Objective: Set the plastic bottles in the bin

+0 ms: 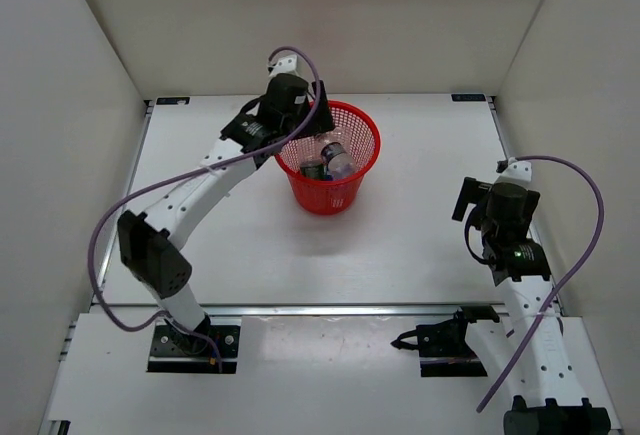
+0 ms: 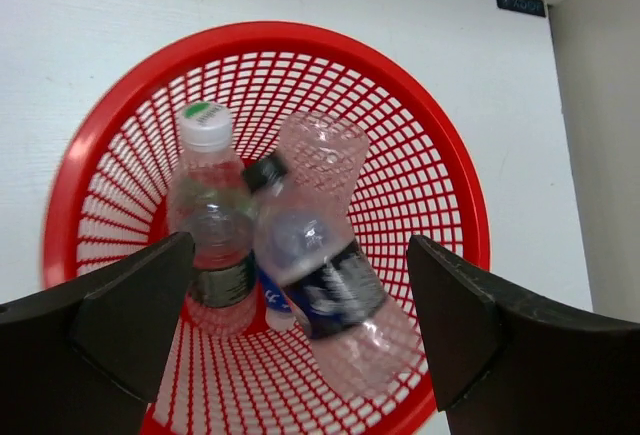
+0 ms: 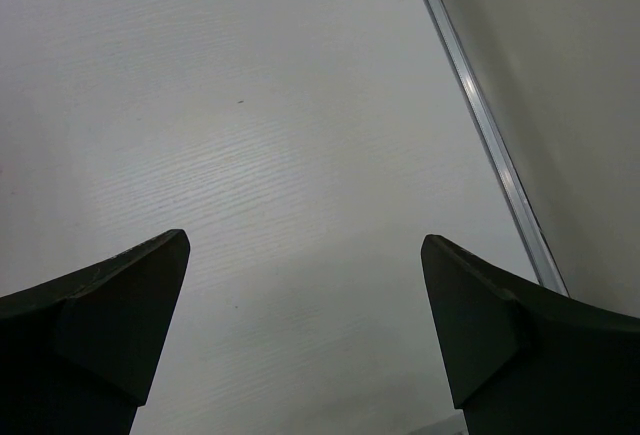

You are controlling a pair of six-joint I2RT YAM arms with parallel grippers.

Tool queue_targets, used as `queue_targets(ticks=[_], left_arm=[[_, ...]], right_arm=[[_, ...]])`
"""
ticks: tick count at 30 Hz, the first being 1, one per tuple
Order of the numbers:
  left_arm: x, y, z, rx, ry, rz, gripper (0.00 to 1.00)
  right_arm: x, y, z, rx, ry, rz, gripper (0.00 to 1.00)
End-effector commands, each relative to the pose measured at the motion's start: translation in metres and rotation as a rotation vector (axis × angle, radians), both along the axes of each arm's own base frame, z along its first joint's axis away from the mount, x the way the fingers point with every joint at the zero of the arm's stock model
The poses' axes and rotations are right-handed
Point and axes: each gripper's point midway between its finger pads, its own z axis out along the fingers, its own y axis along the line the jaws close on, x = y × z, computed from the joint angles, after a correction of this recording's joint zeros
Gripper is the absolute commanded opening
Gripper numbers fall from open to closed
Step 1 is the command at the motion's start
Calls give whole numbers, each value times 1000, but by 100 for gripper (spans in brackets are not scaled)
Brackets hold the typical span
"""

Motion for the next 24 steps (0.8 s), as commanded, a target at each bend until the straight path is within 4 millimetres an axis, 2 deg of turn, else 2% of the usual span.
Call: queue_targets(ticks=[1, 2, 3, 5, 6, 7, 8, 11, 12, 14, 15, 17, 20, 24], left_arm=[[-32, 46, 81, -79, -141, 48, 98], [-42, 56, 82, -74, -142, 61, 98], [-45, 63, 72, -44, -127, 86, 99], [-61, 96, 70, -46, -117, 152, 99], [-65, 105, 60, -38, -83, 168, 99], [-72, 128, 49, -19, -49, 210, 99], [-78, 148, 51, -29, -50, 260, 99], [-111, 203, 4, 26, 56, 395, 99], [-119, 220, 10, 4, 38, 442, 98], [-140, 246, -22, 28, 116, 523, 98], [-148, 255, -21, 14, 102, 553, 99], [-165, 264, -43, 48, 144, 582, 98], [-179, 267, -52, 69, 174, 584, 98], [-181, 269, -48, 56, 157, 593, 98]], right_arm=[[4, -6, 26, -4, -82, -33, 99], [4, -6, 28, -6, -86, -36, 99], [5, -4, 28, 1, -86, -29, 99], [4, -5, 25, 5, -68, -11, 100], [3, -3, 23, 0, -48, 9, 99], [3, 2, 19, 13, -31, 31, 99], [3, 6, 16, 21, -19, 53, 99], [2, 17, 10, 71, 27, 88, 99], [0, 20, 5, 87, 51, 99, 99], [2, 24, -2, 118, 96, 115, 99], [1, 27, -2, 133, 99, 116, 100], [4, 25, -1, 158, 113, 88, 99], [6, 21, 1, 191, 125, 75, 99], [8, 19, 2, 200, 131, 65, 99]])
